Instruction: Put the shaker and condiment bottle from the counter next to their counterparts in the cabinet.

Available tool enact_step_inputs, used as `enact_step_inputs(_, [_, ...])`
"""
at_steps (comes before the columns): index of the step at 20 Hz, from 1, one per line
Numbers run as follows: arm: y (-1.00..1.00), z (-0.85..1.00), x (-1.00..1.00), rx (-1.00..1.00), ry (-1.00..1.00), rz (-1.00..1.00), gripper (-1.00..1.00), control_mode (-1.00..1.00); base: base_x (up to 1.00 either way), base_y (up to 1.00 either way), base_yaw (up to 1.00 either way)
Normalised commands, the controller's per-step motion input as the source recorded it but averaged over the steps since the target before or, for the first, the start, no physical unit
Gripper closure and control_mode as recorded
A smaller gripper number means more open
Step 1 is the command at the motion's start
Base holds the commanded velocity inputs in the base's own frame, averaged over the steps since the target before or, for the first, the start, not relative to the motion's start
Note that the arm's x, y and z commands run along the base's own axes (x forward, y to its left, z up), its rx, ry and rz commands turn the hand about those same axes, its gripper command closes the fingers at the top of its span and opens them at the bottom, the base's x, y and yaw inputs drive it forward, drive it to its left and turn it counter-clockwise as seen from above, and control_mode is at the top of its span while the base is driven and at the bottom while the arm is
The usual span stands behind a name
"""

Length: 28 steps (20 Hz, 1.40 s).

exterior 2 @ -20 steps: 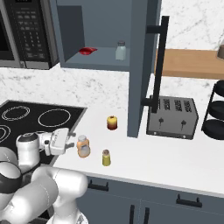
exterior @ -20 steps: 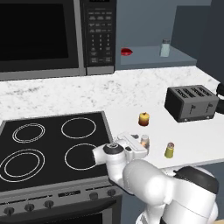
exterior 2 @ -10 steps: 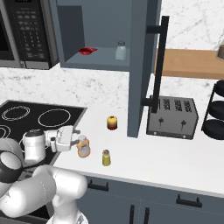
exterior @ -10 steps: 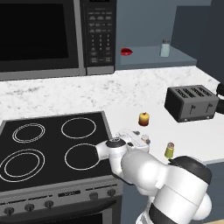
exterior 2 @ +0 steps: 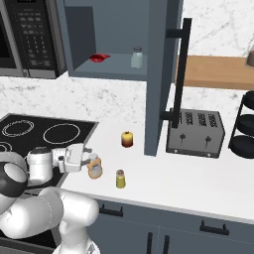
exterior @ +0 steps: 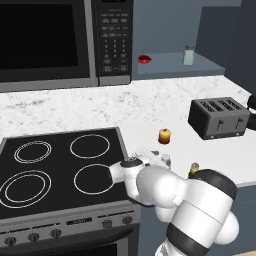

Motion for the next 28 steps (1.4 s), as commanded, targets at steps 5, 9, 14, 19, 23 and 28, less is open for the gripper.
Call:
enact_step_inputs(5, [-0.02,-0.11,0.12,0.0,0.0,0.0,-1.0,-1.0,0.0,0.0,0.0])
enact_step_inputs(9, [0.0,0.0,0.0,0.0,0.0,-0.01,-1.0,-1.0,0.0,0.0,0.0])
enact_step_inputs(14, [-0.03,0.0,0.0,0.01,0.0,0.0,-1.0,-1.0,0.0,0.0,0.0])
enact_step_inputs(19, [-0.09,-0.01,0.04,0.02,0.0,0.0,-1.0,-1.0,0.0,0.0,0.0])
enact_step_inputs(23, [-0.07,-0.05,0.03,0.01,0.0,0.0,-1.0,-1.0,0.0,0.0,0.0])
enact_step_inputs(28, [0.0,-0.23,0.0,0.0,0.0,0.0,-1.0,-1.0,0.0,0.0,0.0])
